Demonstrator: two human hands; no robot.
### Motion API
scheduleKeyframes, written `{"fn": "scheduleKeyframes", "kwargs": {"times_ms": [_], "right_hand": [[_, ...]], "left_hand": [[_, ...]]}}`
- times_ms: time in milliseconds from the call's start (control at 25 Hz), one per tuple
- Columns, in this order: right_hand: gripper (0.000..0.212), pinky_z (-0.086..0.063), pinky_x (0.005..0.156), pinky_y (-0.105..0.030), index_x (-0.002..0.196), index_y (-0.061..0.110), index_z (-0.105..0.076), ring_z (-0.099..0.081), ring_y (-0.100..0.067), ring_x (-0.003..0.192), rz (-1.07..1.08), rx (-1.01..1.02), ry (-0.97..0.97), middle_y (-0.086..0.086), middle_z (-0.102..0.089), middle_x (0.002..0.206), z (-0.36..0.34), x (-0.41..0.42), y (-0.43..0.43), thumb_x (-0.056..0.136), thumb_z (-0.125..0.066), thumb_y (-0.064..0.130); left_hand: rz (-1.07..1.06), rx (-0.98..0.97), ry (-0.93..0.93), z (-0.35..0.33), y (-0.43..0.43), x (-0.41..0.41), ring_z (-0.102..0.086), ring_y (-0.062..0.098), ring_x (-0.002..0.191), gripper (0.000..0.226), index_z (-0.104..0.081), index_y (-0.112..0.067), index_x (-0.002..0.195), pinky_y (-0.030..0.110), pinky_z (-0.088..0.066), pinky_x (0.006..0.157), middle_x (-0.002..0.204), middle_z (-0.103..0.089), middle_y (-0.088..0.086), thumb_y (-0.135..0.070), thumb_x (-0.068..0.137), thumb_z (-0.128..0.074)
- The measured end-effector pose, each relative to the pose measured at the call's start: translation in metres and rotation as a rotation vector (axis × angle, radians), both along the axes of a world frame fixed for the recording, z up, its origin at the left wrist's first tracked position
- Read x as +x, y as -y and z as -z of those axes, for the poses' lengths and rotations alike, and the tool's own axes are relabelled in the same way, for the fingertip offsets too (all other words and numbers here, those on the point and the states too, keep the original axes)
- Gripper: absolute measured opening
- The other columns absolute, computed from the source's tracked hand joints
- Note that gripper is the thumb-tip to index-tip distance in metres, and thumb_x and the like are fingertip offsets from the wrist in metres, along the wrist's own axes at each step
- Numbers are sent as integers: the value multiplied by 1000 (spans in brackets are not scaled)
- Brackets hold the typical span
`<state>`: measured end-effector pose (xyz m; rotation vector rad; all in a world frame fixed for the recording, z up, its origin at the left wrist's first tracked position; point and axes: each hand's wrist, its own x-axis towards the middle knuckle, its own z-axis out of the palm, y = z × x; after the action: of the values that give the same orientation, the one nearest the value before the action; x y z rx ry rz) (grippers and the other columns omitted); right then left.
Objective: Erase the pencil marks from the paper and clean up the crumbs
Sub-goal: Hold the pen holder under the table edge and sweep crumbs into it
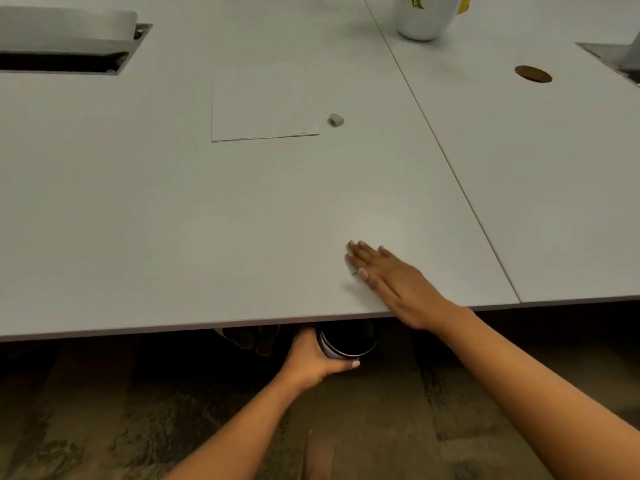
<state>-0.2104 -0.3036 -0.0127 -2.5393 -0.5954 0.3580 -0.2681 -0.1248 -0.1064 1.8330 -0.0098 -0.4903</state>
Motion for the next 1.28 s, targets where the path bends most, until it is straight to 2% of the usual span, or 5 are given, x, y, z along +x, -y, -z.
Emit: {"fn": "scheduleKeyframes", "kwargs": {"times_ms": [200,400,560,920,1280], "right_hand": [[63,2,109,-4,136,33,-22,-6,16,133,-108,85,-107,20,-18,146,-6,-45,2,84,0,62],[56,-37,95,-7,104,24,-67,-58,-1,109,301,669,-289,8,-67,113,-14,-33,-1,95,-16,44],[55,-55,72,-22,83,8,-69,-68,-19,80,501,944,-354,-5,-73,84,-17,8,-19,98,-23,35],[54,-56,72,-24,84,-7,-67,-67,-22,74,202,596,-595,-18,-69,84,-32,-3,-20,98,-28,28],[51,-56,81,-24,84,-3,-67,-67,-23,89,430,881,-563,-12,-71,88,-19,9,-25,98,-26,22]], "left_hand": [[-9,-62,-11,-1,6,6,-51,4,112,76,-47,-25,117,10,-38,91,115,-57,-10,-20,54,-88],[17,-49,-13,-10,8,7,-50,7,115,74,-50,-22,117,17,-39,96,118,-57,-7,-19,54,-88],[12,-43,-18,-17,9,8,-49,10,117,78,-49,-14,123,20,-37,97,124,-56,-1,-15,54,-87],[5,-81,5,-23,6,8,-51,4,109,70,-49,-24,113,4,-40,84,109,-56,-12,-13,55,-87],[7,-86,4,-21,5,8,-50,3,109,69,-48,-25,110,14,-37,92,111,-55,-10,-12,54,-87]]}}
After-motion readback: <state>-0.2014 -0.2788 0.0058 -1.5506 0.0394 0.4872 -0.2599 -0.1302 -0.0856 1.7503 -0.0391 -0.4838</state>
